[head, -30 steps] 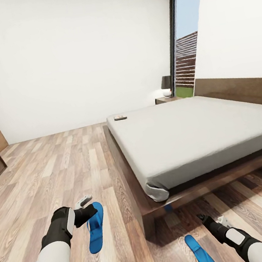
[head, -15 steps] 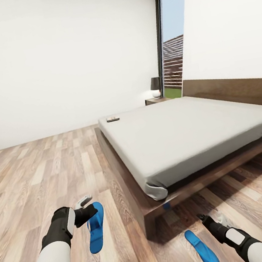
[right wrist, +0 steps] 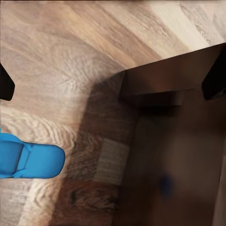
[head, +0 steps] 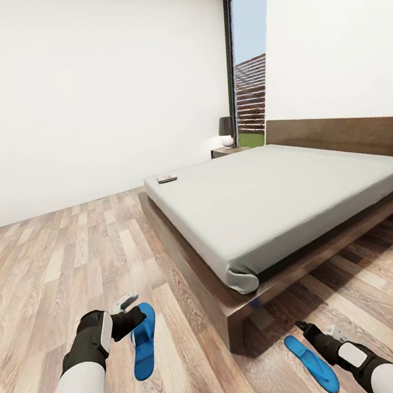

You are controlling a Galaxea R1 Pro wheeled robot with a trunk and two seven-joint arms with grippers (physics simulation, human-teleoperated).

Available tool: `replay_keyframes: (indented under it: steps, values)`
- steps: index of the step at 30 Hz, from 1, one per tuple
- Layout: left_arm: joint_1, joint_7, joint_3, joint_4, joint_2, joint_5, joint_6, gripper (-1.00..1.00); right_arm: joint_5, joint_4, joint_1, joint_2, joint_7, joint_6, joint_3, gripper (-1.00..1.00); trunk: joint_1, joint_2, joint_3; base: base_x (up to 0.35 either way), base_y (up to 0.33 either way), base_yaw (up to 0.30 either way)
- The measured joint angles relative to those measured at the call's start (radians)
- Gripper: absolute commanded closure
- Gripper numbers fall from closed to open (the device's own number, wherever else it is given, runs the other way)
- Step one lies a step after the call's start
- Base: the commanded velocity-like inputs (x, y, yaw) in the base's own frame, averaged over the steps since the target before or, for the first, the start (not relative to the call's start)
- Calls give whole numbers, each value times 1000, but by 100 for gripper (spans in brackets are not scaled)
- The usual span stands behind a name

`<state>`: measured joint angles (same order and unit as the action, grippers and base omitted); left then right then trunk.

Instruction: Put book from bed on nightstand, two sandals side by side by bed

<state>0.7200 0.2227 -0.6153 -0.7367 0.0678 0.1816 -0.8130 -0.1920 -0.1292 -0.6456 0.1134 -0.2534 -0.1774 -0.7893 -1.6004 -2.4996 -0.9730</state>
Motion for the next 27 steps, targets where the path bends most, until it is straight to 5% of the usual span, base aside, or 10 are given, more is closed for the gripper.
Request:
replay_keyframes:
  steps: [8,27]
  values:
    - [0,0,0,0,0,0,0,100,7,-1,0,0,-3,0,1,-100,0,0,0,-76,224,-89]
    - [0,-1,0,1,0,0,1,100,8,-2,0,0,-3,1,2,-100,0,0,0,-75,202,-258]
